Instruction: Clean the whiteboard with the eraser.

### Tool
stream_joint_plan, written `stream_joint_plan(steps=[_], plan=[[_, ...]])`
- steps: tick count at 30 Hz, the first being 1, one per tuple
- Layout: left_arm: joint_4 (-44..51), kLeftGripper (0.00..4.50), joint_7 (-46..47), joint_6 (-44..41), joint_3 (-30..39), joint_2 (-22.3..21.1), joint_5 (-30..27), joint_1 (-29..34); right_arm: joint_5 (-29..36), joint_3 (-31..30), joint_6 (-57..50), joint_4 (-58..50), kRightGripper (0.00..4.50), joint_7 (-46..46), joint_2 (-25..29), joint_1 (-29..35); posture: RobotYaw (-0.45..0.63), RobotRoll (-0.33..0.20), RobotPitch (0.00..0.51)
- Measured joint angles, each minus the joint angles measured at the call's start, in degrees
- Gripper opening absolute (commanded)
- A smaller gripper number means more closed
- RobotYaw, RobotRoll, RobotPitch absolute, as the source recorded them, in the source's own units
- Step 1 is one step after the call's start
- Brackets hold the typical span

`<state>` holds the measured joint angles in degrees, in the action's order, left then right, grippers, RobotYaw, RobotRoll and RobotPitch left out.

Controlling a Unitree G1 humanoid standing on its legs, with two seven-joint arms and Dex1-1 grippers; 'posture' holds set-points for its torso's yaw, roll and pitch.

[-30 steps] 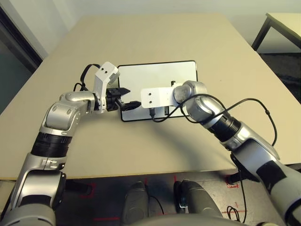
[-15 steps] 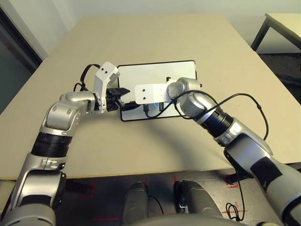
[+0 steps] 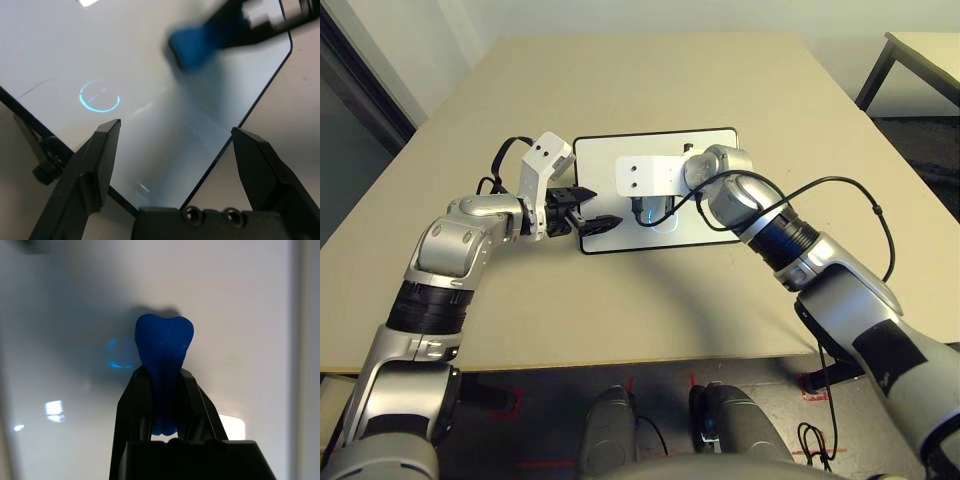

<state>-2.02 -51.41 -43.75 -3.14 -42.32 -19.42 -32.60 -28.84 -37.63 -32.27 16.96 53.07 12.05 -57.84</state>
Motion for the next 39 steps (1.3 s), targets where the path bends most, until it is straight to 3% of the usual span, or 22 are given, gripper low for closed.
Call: stream_joint_plan(steps=[5, 16, 18, 22, 25, 34, 39], plan=[[-0.1, 4.5, -0.01, -0.02, 0.0, 0.04, 0.02, -0.01, -0.84, -1.98, -2.48, -7.01, 0.57, 3.55, 2.36, 4.16, 0.01, 0.0, 0.098], [-0.29, 4.5, -0.25, 0.07, -0.02, 0.23, 0.15, -0.06, 0.69, 3.1, 2.95, 10.03, 0.57, -4.21, -2.77, -6.39, 0.01, 0.0, 0.098], [-0.25, 4.5, -0.24, 0.07, -0.02, 0.29, 0.19, -0.07, 0.64, 3.1, 3.53, 8.83, 0.57, -4.32, -2.1, -5.31, 0.01, 0.0, 0.098], [-0.3, 4.5, -0.22, 0.12, 0.0, 0.3, 0.26, -0.04, -0.19, 1.33, 2.78, -1.48, 0.57, -0.74, 1.38, 2.75, 0.01, 0.0, 0.099], [-0.3, 4.5, -0.23, 0.13, -0.01, 0.41, 0.29, -0.06, -0.42, 0.23, 2.16, -3.29, 0.57, 1.03, 1.8, 4.24, 0.01, 0.0, 0.098], [-0.64, 4.5, -0.3, 0.22, -0.03, 0.51, 0.47, -0.18, 0.01, 5.04, 6.47, 14.49, 0.57, -5.55, 1.71, -6.98, -0.01, 0.0, 0.09], [-0.99, 4.5, -0.38, 0.46, -0.2, 0.68, 0.76, -0.96, -0.27, 5.29, 7.78, 14.63, 0.57, -6.04, 2.66, -6.38, -0.01, 0.0, 0.088]])
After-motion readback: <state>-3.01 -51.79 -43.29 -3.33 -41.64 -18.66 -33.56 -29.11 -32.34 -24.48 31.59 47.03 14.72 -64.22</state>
